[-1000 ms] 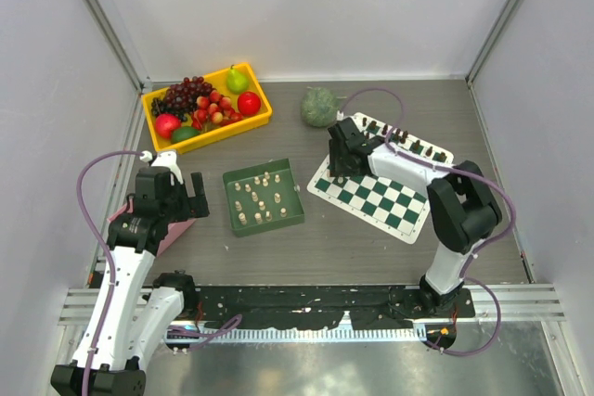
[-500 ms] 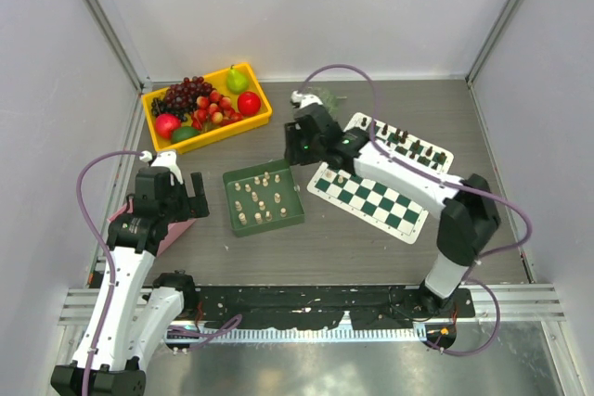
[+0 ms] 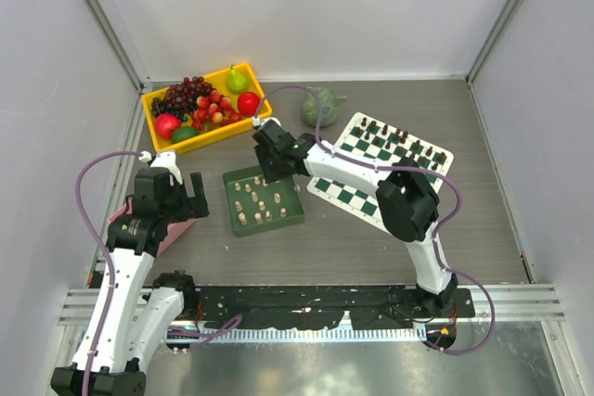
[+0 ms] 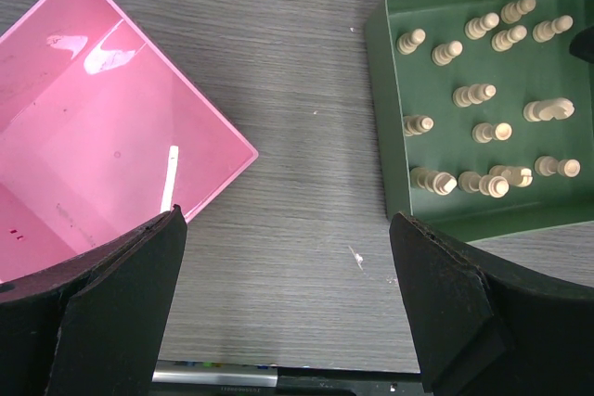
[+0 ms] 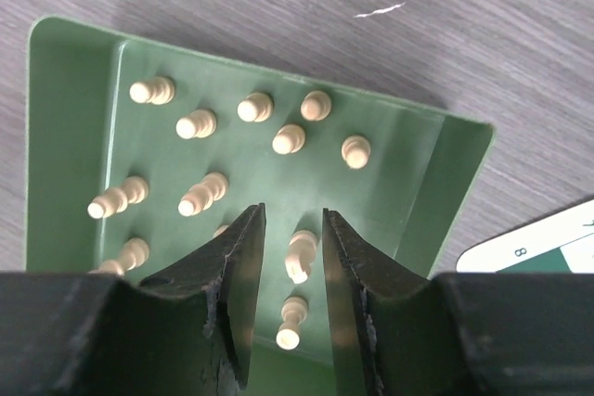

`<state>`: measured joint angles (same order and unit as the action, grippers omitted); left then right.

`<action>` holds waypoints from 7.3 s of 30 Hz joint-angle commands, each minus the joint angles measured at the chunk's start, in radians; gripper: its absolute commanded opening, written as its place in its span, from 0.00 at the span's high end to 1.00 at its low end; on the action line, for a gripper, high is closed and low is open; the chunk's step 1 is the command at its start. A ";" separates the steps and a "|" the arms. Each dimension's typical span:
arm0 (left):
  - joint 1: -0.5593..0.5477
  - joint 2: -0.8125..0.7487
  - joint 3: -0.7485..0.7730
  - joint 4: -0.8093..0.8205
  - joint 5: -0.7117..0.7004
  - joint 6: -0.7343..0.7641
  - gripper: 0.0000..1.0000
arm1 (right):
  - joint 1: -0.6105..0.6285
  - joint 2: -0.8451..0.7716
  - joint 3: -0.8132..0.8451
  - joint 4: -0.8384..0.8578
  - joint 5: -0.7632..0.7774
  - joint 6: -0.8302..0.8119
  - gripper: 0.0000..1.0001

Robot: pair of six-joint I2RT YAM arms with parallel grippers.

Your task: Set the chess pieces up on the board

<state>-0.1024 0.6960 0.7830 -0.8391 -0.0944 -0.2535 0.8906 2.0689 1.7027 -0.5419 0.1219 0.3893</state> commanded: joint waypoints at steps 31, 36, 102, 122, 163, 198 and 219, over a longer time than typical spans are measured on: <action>0.006 0.005 0.024 0.011 -0.005 0.013 0.00 | -0.016 0.151 0.163 -0.047 0.136 -0.024 0.66; 0.006 0.005 0.022 0.012 -0.005 0.014 0.00 | -0.016 0.143 0.153 -0.036 0.124 -0.026 0.66; 0.003 0.002 0.024 0.008 -0.016 0.017 0.01 | -0.050 -0.095 -0.024 0.146 -0.143 0.029 0.04; 0.004 0.007 0.024 0.009 -0.016 0.017 0.00 | -0.032 0.056 0.101 -0.027 0.039 -0.016 0.41; 0.004 0.007 0.024 0.009 -0.022 0.017 0.00 | -0.032 0.184 0.187 -0.093 0.099 -0.036 0.68; 0.006 0.013 0.027 0.005 -0.025 0.019 0.00 | -0.087 -0.413 -0.273 0.049 0.151 0.009 0.89; 0.006 0.019 0.025 0.005 -0.028 0.017 0.01 | -0.301 -0.511 -0.709 0.204 0.182 0.099 0.91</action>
<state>-0.1024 0.7177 0.7830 -0.8398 -0.1120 -0.2501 0.5995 1.5280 0.9916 -0.3996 0.2726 0.4740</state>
